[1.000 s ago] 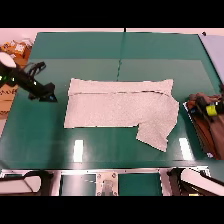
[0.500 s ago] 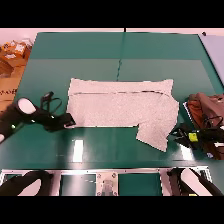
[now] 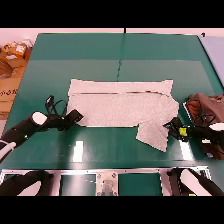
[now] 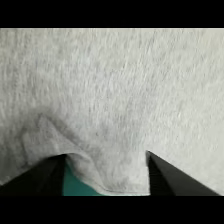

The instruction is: Fold the shirts.

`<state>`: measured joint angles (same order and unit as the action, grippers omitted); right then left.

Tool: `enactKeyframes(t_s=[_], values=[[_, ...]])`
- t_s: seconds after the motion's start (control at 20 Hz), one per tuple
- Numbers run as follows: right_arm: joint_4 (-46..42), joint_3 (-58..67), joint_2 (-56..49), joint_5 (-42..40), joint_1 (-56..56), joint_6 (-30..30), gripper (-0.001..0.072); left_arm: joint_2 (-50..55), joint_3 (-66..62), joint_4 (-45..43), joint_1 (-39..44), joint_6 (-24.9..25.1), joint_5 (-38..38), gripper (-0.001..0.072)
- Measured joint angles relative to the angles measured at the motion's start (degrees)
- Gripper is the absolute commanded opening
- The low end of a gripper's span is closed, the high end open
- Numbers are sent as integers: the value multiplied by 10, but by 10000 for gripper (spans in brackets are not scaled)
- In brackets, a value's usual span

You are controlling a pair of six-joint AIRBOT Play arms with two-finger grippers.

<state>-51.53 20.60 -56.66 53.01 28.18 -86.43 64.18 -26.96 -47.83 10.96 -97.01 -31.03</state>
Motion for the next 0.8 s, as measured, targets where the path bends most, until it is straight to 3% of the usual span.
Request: enactKeyframes(t_s=[0.05,0.1,0.15,0.35,0.8], values=[[7,-1,-3,-7,-5,1,232,5,2,3,0,-1,7,124],[9,-1,-5,-12,-8,2,39,9,3,4,1,0,13,23],[14,-3,-7,-15,-11,5,15,11,3,8,1,4,14,24],[12,5,-10,13,-12,31,14,16,-16,-12,1,27,-14,23],[-41,68,-10,143,42,39,14,16,-106,-193,-47,39,-230,24]])
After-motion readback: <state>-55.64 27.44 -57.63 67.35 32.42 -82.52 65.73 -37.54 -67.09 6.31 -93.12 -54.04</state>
